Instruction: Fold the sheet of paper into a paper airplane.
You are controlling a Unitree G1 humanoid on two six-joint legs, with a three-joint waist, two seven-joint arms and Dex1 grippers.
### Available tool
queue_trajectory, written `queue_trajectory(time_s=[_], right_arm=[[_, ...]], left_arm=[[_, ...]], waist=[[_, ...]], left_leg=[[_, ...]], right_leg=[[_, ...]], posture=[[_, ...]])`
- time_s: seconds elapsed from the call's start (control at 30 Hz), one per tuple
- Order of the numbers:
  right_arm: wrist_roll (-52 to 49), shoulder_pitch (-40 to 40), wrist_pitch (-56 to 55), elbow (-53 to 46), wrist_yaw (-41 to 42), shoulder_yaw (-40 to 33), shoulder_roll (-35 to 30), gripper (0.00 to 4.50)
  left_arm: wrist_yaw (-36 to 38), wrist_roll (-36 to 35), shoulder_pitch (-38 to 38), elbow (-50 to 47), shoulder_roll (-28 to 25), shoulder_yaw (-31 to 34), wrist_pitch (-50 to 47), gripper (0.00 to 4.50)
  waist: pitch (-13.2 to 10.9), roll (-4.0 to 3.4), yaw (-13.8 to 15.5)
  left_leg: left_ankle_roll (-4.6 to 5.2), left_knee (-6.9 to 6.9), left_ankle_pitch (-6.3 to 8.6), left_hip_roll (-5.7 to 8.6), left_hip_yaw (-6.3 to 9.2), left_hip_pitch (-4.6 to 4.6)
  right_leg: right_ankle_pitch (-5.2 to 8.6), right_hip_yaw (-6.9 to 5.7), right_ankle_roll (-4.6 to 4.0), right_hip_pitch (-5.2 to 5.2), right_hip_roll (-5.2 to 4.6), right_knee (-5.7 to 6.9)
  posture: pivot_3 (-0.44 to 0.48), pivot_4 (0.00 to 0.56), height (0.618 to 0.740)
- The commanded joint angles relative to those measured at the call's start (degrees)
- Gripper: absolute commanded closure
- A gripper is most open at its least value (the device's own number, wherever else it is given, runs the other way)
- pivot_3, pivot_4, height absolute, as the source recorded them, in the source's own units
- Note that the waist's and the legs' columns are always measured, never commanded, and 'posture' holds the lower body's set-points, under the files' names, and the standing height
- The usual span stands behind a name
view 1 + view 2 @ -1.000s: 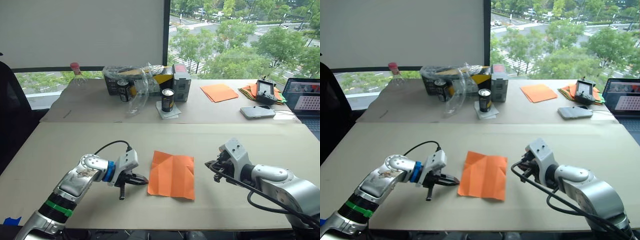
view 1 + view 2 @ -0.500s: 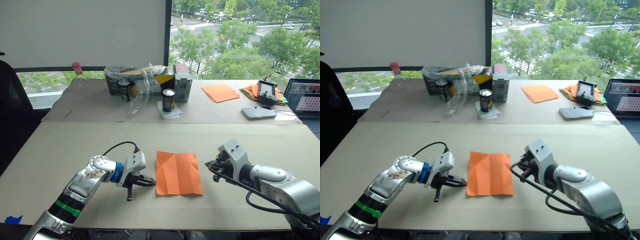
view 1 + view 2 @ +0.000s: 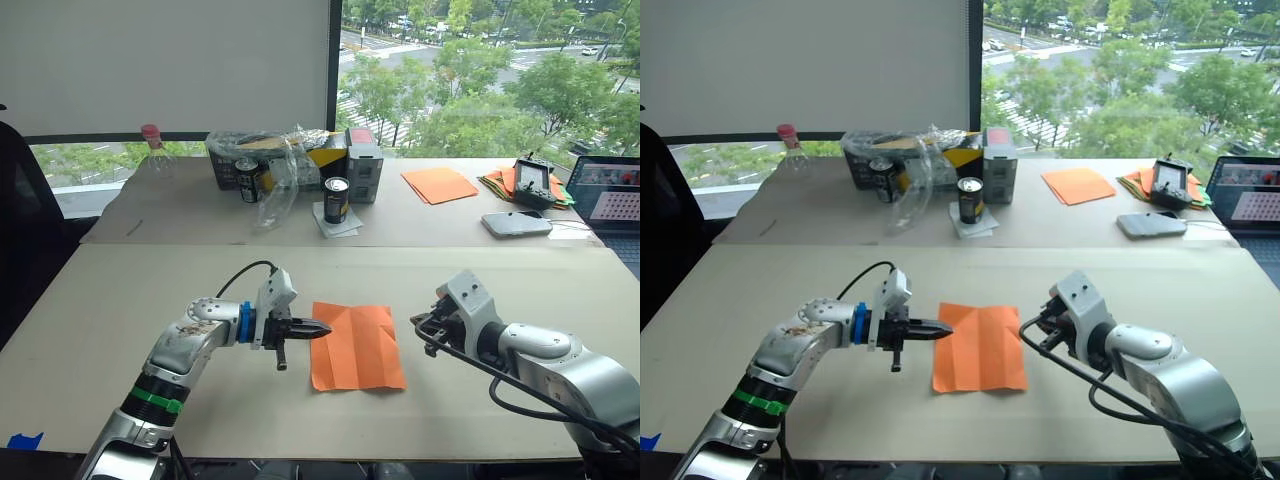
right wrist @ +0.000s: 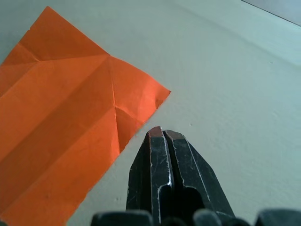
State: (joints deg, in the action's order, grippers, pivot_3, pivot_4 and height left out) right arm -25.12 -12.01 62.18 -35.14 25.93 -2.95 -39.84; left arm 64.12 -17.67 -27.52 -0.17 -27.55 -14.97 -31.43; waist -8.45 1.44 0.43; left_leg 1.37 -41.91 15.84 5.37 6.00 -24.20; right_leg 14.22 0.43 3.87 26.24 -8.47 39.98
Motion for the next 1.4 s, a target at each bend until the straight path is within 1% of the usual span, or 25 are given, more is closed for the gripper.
queue_trajectory(time_s=[0.03,0.1,0.17,0.23,0.43,0.5,0.57,0.6,0.67,0.7,0.93,1.03,1.4], right_arm=[[0.7,-0.1,-3.4,0.5,-2.3,-2.4,3.3,4.48],[-0.3,-0.7,-3.3,1.5,-4.0,-4.0,6.9,4.48],[-3.4,-2.2,-2.4,2.9,-5.1,-7.3,11.8,4.48],[-4.7,-3.0,-2.3,3.9,-5.0,-8.4,13.9,4.48],[-7.1,-3.5,0.5,7.8,-4.8,-8.0,15.7,2.57],[-7.1,-4.0,0.8,8.9,-5.5,-8.0,16.4,1.81],[-5.9,-4.4,0.6,10.2,-6.0,-6.9,16.1,1.18],[-5.7,-4.4,0.4,11.0,-6.0,-6.6,16.2,0.79],[-7.7,-4.9,0.7,12.6,-6.3,-8.3,18.6,0.08],[-9.0,-5.3,1.7,14.0,-6.9,-9.8,20.2,0.03],[-14.3,-5.1,6.1,16.2,-5.3,-11.6,21.9,0.03],[-13.9,-4.6,7.1,16.5,-4.7,-9.5,20.5,0.03],[-15.7,-7.9,7.1,20.1,-2.3,-8.5,20.8,0.03]], left_arm=[[-1.6,3.8,-1.2,2.2,0.8,-2.7,3.4,4.5],[-2.7,4.9,-1.6,3.7,1.5,-3.4,3.1,4.5],[-3.3,7.0,-1.6,5.1,1.4,-4.9,4.0,4.5],[-3.5,8.8,-1.4,6.0,0.9,-6.2,5.0,4.5],[-3.6,9.9,-0.7,6.5,0.9,-6.8,5.9,4.5],[-3.7,9.9,-0.5,6.4,1.0,-6.7,5.8,4.5],[-3.8,9.9,-0.2,6.1,1.1,-6.7,5.7,4.5],[-3.9,9.9,0.0,5.8,1.1,-6.7,5.5,4.5],[-4.0,9.9,0.5,5.2,1.1,-6.7,5.3,4.5],[-4.1,9.8,0.8,5.0,1.2,-6.7,5.2,4.5],[-5.0,9.7,1.7,4.1,1.0,-6.0,4.9,4.5],[-5.1,9.4,2.5,3.0,0.6,-5.6,4.7,4.5],[-6.8,9.4,4.5,0.3,0.7,-5.3,3.6,4.5]], waist=[[0.0,0.0,-0.2],[0.0,0.0,-0.1],[0.0,0.0,-0.1],[0.0,-0.01,-0.1],[0.0,-0.02,-0.2],[0.0,-0.02,-0.2],[0.0,-0.03,-0.3],[0.0,-0.03,-0.3],[0.0,-0.03,-0.4],[0.0,-0.03,-0.5],[0.0,-0.06,-0.7],[0.1,-0.08,-0.8],[0.1,-0.08,-1.2]], left_leg=[[0.0,0.0,0.0,0.0,0.0,0.0],[0.0,0.0,0.0,-0.01,0.0,0.01],[-0.01,-0.01,-0.01,0.0,0.01,0.0],[0.0,-0.02,0.0,0.01,0.01,0.01],[-0.01,-0.01,-0.01,0.02,0.03,0.06],[-0.01,-0.02,-0.01,0.02,0.02,0.08],[-0.02,-0.02,-0.02,0.02,0.02,0.1],[-0.02,-0.02,-0.02,0.02,0.02,0.1],[-0.02,-0.01,-0.02,0.02,0.02,0.12],[-0.02,-0.01,-0.02,0.02,0.02,0.13],[-0.02,-0.01,-0.01,0.03,0.02,0.14],[-0.02,-0.01,-0.02,0.02,0.02,0.15],[-0.02,0.01,-0.02,0.02,0.02,0.19]], right_leg=[[0.0,0.0,0.0,0.01,0.0,0.0],[0.0,0.0,0.0,0.0,0.01,0.01],[0.0,0.0,0.0,0.02,0.01,0.04],[0.0,0.01,0.0,0.01,0.01,0.05],[0.0,0.0,-0.01,-0.02,0.02,0.07],[0.0,0.01,-0.01,-0.03,0.02,0.1],[0.0,0.01,-0.01,-0.04,0.02,0.12],[0.0,0.01,-0.01,-0.05,0.02,0.12],[0.0,0.01,0.0,-0.05,0.02,0.11],[0.0,0.01,0.0,-0.06,0.02,0.12],[0.0,0.03,0.0,-0.06,0.02,0.13],[0.0,0.02,0.0,-0.07,0.03,0.14],[0.0,0.02,0.0,-0.09,0.03,0.14]], posture=[[0.0,0.15,0.67],[0.0,0.15,0.67],[0.0,0.15,0.67],[0.0,0.15,0.67],[0.0,0.15,0.67],[0.0,0.15,0.67],[0.0,0.15,0.67],[0.0,0.15,0.67],[0.0,0.15,0.67],[0.0,0.15,0.67],[0.0,0.15,0.67],[0.0,0.15,0.67],[0.0,0.15,0.67]])
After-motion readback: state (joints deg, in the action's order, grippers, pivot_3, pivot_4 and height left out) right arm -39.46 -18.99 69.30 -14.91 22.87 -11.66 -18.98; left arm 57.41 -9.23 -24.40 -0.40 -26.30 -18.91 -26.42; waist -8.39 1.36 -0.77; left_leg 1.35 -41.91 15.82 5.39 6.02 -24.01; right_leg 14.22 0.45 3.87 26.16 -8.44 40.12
